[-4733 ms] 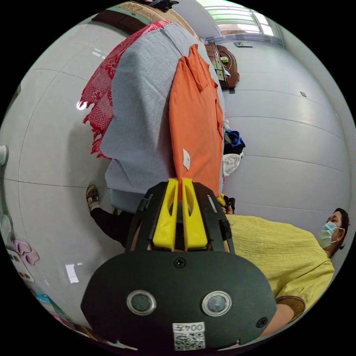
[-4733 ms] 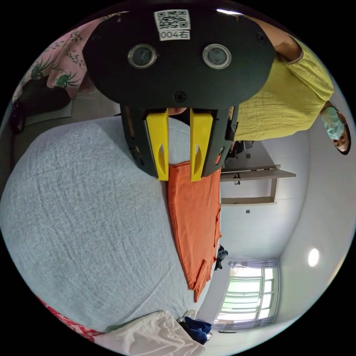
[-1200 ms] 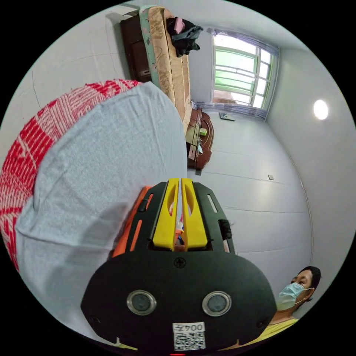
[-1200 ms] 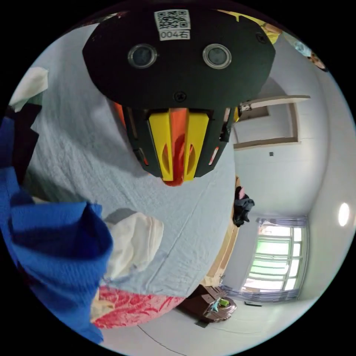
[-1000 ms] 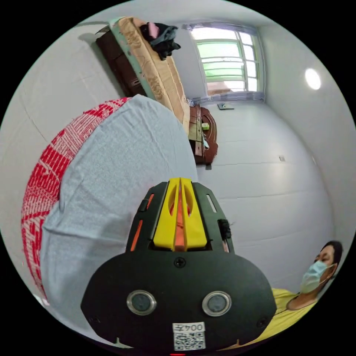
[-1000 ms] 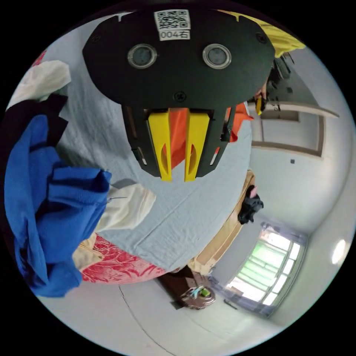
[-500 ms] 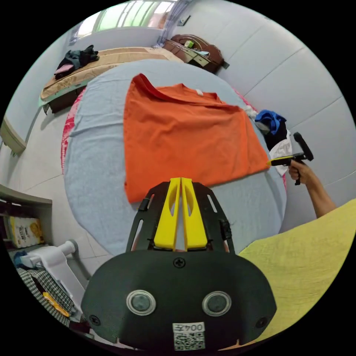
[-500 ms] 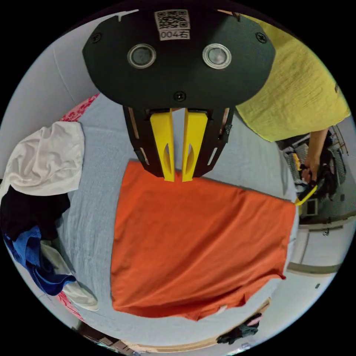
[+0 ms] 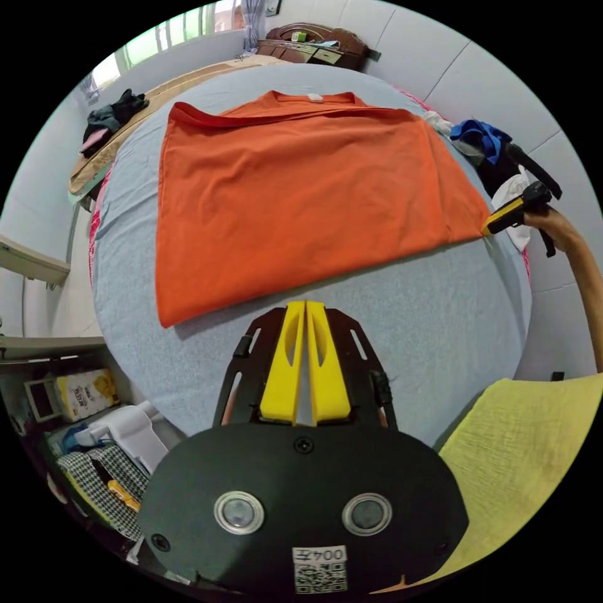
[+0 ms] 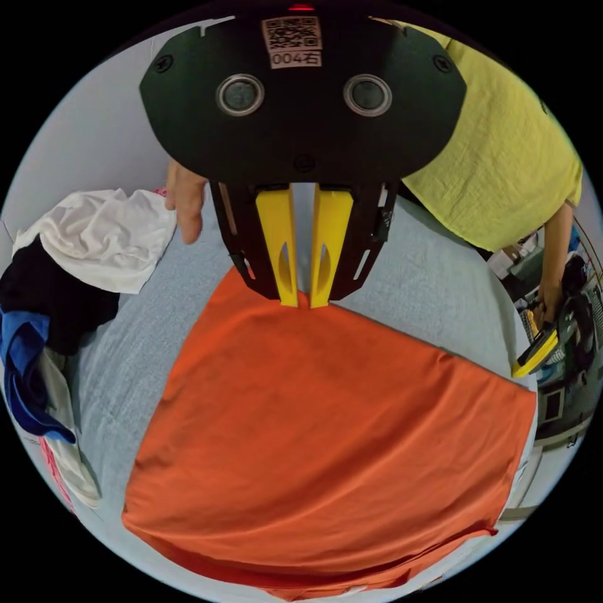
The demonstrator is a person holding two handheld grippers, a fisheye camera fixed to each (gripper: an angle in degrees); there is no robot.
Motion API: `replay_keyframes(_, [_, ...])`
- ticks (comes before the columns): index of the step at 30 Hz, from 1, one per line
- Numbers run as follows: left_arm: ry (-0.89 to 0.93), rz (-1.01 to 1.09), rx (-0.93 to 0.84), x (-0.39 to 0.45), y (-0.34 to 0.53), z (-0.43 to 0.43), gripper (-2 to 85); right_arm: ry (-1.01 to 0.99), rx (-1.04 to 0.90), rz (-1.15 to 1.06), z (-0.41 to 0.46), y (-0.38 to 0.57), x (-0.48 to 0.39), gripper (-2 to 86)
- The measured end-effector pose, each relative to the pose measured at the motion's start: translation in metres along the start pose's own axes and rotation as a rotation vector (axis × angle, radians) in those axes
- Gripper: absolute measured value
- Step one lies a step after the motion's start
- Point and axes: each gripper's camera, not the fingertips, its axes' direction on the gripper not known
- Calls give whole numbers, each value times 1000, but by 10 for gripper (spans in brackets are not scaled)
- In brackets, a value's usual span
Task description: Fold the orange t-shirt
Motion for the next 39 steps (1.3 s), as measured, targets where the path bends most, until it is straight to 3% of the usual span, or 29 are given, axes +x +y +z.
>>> replay_keyframes(4, [-34, 105, 10, 13, -2, 5, 4, 69, -63, -7, 0, -14, -23, 46])
replay_keyframes(11, [169, -49, -33, -12, -8, 12, 20, 218, -113, -50, 7, -21, -61, 47])
replay_keyframes(14, [216, -47, 75, -31, 10, -8, 72, 201, -130, -47, 8, -22, -60, 47])
replay_keyframes(18, [117, -55, 151, -78, 39, -31, 146, 143, -123, -45, 9, -17, -51, 49])
replay_keyframes(29, [99, 51, 59, -129, 28, -13, 99, 5, -71, 19, 17, 13, -16, 47])
replay_keyframes(39, [114, 98, 94, -154, 15, -29, 28, -11, -96, 26, 27, 35, 10, 46])
